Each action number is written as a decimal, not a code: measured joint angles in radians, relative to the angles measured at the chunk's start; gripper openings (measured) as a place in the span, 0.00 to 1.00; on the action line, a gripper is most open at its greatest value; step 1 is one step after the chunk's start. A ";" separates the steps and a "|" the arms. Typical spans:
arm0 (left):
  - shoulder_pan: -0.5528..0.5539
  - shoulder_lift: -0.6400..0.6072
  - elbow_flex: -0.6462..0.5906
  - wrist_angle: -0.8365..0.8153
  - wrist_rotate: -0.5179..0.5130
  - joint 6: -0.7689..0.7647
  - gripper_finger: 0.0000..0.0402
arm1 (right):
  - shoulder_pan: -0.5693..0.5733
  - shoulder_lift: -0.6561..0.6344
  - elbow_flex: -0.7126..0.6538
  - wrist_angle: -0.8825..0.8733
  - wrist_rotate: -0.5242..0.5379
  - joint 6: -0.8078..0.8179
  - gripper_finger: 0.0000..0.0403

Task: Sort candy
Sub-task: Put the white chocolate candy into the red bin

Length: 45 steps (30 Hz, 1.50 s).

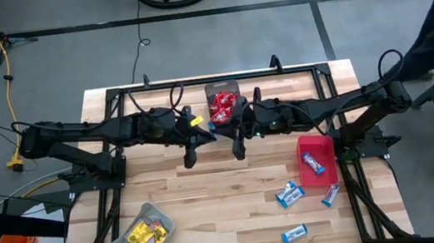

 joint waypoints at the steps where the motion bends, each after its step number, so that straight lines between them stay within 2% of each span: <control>1: 0.002 0.000 0.000 -0.004 -0.012 -0.011 0.04 | 0.000 0.000 0.000 0.000 0.000 0.004 0.04; 6: 0.010 -0.017 0.001 -0.040 -0.022 -0.046 0.16 | -0.001 -0.003 0.000 -0.001 0.000 0.003 0.01; 9: 0.017 -0.055 0.001 -0.143 -0.051 -0.051 0.25 | -0.007 -0.030 0.000 -0.016 0.014 -0.012 0.01; 14: 0.039 -0.165 0.001 -0.457 -0.275 -0.021 0.35 | -0.031 -0.130 0.000 -0.161 0.047 -0.024 0.01; 17: 0.061 -0.232 -0.010 -0.542 -0.357 -0.072 0.38 | -0.033 -0.205 0.000 -0.328 0.061 0.006 0.00; 20: 0.079 -0.308 -0.070 -0.454 -0.370 -0.145 0.38 | -0.031 -0.263 0.001 -0.543 0.059 0.087 0.00; 23: 0.084 -0.371 -0.174 -0.275 -0.370 -0.212 0.38 | -0.002 -0.303 -0.007 -0.792 0.067 0.216 0.00; 27: 0.078 -0.406 -0.319 -0.044 -0.347 -0.294 0.38 | 0.088 -0.368 -0.115 -0.985 0.099 0.439 0.00; 31: 0.074 -0.402 -0.403 0.079 -0.277 -0.394 0.38 | 0.204 -0.476 -0.319 -1.000 0.072 0.715 0.00; 37: 0.073 -0.401 -0.414 0.122 -0.240 -0.445 0.38 | 0.355 -0.628 -0.561 -1.016 -0.059 1.165 0.00; 41: 0.073 -0.407 -0.414 0.167 -0.240 -0.410 0.38 | 0.398 -0.676 -0.600 -1.013 -0.089 1.310 0.00; 45: 0.073 -0.407 -0.414 0.186 -0.242 -0.381 0.38 | 0.402 -0.678 -0.600 -1.012 -0.090 1.342 0.00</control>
